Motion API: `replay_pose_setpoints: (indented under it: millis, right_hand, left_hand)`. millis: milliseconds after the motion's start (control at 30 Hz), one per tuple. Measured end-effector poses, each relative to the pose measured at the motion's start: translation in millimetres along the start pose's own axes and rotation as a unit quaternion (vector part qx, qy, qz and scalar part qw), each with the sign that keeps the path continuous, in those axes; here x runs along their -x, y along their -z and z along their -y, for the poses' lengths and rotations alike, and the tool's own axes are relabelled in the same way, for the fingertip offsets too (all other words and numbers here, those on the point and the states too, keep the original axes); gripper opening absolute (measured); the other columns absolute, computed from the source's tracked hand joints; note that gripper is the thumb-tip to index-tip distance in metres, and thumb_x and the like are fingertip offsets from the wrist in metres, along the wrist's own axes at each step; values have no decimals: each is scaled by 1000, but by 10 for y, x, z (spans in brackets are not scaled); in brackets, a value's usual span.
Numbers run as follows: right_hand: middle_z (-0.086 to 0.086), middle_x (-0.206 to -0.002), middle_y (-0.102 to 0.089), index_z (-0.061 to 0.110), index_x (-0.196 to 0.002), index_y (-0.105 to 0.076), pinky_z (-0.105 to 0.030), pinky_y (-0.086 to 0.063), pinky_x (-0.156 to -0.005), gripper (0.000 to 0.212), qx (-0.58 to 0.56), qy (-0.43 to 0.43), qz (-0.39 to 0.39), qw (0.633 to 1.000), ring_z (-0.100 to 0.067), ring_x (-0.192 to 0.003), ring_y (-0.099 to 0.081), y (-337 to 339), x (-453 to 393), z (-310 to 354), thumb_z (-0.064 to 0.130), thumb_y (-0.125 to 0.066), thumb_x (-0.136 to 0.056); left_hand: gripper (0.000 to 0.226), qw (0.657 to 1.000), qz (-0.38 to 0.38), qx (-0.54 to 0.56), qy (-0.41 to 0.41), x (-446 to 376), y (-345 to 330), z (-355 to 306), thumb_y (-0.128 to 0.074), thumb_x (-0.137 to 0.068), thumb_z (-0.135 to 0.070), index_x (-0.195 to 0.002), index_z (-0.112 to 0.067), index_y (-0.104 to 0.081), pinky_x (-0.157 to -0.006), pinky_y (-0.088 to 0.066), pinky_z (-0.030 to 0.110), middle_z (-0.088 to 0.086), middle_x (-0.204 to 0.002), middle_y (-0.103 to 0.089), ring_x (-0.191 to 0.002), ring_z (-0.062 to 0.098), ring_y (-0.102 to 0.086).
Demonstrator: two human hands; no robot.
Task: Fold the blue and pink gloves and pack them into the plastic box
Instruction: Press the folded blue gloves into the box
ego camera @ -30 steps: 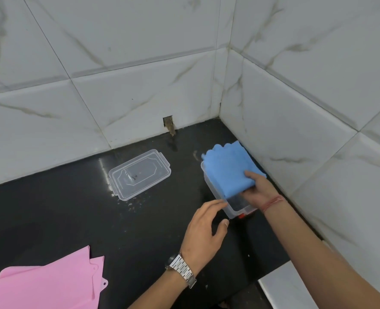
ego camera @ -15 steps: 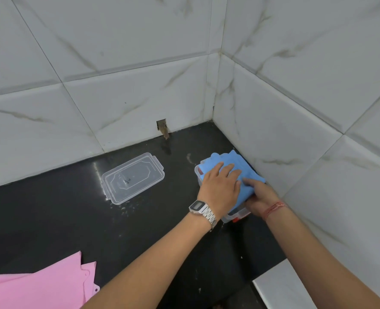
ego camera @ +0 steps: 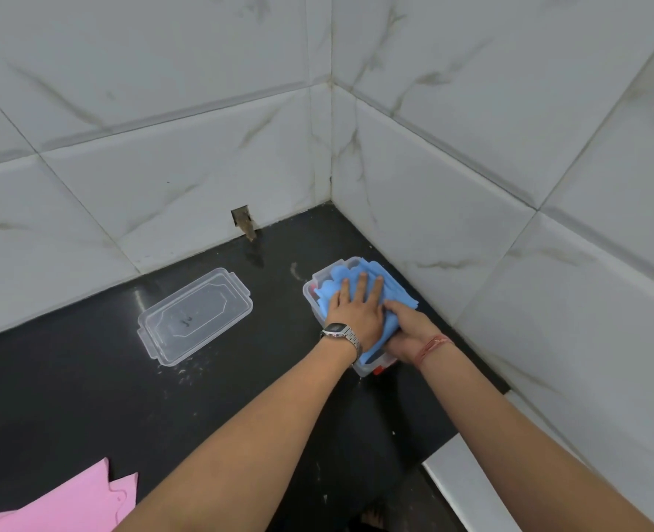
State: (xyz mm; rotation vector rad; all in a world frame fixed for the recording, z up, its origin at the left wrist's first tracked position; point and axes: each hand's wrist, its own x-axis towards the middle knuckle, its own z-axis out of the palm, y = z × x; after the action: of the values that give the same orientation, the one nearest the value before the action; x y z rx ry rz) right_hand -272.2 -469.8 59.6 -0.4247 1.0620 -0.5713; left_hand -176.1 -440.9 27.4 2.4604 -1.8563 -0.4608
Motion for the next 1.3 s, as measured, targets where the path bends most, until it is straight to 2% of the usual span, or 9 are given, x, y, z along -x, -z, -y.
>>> replay_pose_setpoints:
  millis: [267, 467, 667, 767, 867, 967, 1067, 1167, 1300]
  right_hand:
    - [-24, -134, -53, 5, -134, -49, -52, -41, -106, 37, 72, 38, -49, 995, -40, -123, -52, -27, -58, -30, 8, -49, -97]
    - [-21, -156, -25, -1, -148, -27, -40, -23, -118, 47, 121, -34, -28, 992, -32, -144, -25, -11, -205, 0, 11, -30, -102]
    - [-18, -156, -28, 6, -148, -30, -46, -25, -117, 48, 146, -110, -21, 983, -34, -143, -28, -57, -184, 82, 20, -33, -102]
    - [-18, -146, -44, 7, -138, -44, -40, -35, -112, 39, 100, -88, 8, 991, -34, -134, -42, -95, 9, 110, 13, -37, -100]
    - [-6, -91, -60, 15, -88, -58, -23, -49, -72, 20, 213, -10, 33, 976, -17, -80, -59, -46, 275, 144, 5, -43, -96]
    - [10, -95, -62, 32, -93, -62, -13, -49, -75, 34, 458, 126, 73, 877, -5, -85, -59, 83, 563, 251, 5, -42, -96]
    - [-4, -133, -57, 26, -131, -56, -28, -42, -101, 46, 689, 204, 95, 689, -19, -118, -56, 167, 579, 338, 2, -37, -97]
    - [-7, -140, -52, 17, -139, -49, -33, -40, -106, 46, 825, 197, 96, 521, -25, -124, -52, 166, 351, 347, 1, -44, -95]
    - [-10, -135, -54, 21, -139, -49, -36, -44, -102, 46, 904, 143, 123, 382, -30, -119, -55, 119, 85, 278, 7, -49, -95]
  left_hand:
    - [59, 999, 24, 6, 27, -62, -59, 29, -14, -101, -46, -153, -28, 8, -118, -6, 50, 6, -161, 14, -148, 30, 6]
    - [62, 999, 30, -19, 30, -92, -81, 50, -17, -100, -48, -153, -23, 5, -117, -7, 54, 8, -161, 11, -148, 31, 5]
    - [68, 994, 88, -64, 33, -178, -102, 66, -19, -97, -54, -153, -22, 5, -112, -9, 63, 9, -161, 10, -147, 33, 4]
    - [67, 989, 113, -86, 45, -216, -113, 57, -23, -99, -49, -153, -22, 7, -112, -6, 64, 8, -161, 11, -148, 32, 7]
    - [67, 984, 120, -119, 48, -229, -166, 56, -23, -98, -48, -153, -22, 5, -112, -6, 63, 7, -162, 10, -148, 32, 6]
    - [69, 981, 113, -148, 49, -225, -237, 31, -26, -96, -51, -153, -24, 1, -112, -8, 62, 7, -162, 7, -147, 34, 3]
    - [73, 983, 108, -146, 42, -222, -213, 26, -32, -94, -54, -154, -23, -3, -113, -8, 60, 8, -162, 5, -147, 34, 2]
    - [76, 981, 110, -158, 13, -207, -74, 63, -34, -92, -60, -153, -21, -9, -116, -7, 56, 7, -162, -4, -147, 32, -5]
    - [54, 975, 67, -212, -28, -141, 217, 136, -51, -88, -51, -133, -20, -50, -107, -29, 47, 8, -140, -47, -129, 29, -40]
